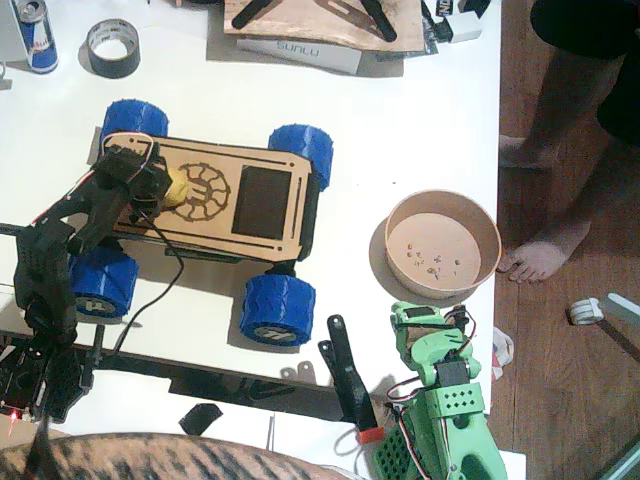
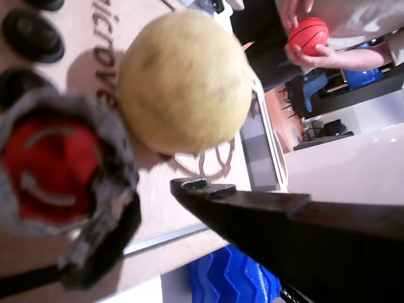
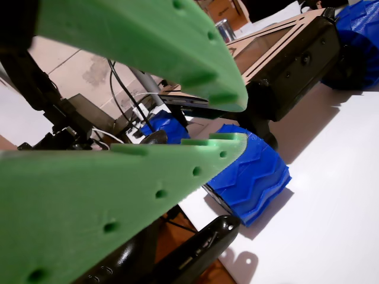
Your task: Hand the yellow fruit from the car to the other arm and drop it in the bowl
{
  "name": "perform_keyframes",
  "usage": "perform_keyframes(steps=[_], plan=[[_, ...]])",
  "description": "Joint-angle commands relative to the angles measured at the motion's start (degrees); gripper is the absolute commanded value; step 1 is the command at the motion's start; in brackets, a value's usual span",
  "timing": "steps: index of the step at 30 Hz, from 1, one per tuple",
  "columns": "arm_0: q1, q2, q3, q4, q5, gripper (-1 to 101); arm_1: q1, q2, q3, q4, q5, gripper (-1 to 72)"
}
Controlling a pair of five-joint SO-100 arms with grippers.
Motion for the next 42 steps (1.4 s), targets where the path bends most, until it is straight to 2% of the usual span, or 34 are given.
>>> perform_keyframes(steps=[1, 7, 11, 14, 18, 19, 35, 42], plan=[[0.09, -2.02, -6.06, 0.18, 0.70, 56, 0.44, 0.26, -3.08, -0.09, -0.53, 0.1], [0.44, -9.23, -18.54, 9.84, 0.79, 54, 0.44, 0.26, -3.08, 0.00, -0.53, 0.1], [0.44, -10.90, -20.39, 10.90, 0.79, 48, 0.44, 0.26, -2.99, 0.00, -0.53, 0.1], [0.44, -10.72, -20.39, 10.90, 0.79, 33, 0.44, 0.26, -2.99, 0.00, -0.53, 0.1], [0.44, -10.90, -20.39, 10.81, 0.79, 3, 0.44, 0.26, -2.99, 0.00, -0.53, 0.1], [0.44, -10.90, -20.39, 10.81, 0.79, 0, 0.44, 0.26, -2.99, 0.00, -0.53, 0.1], [0.44, -9.49, -20.13, 10.55, 0.44, 0, 0.44, 0.26, -2.99, 0.00, -0.62, 0.1], [0.53, 12.13, -19.60, 21.53, 0.35, 0, 0.44, 0.26, -2.99, 0.00, -0.70, 0.1]])
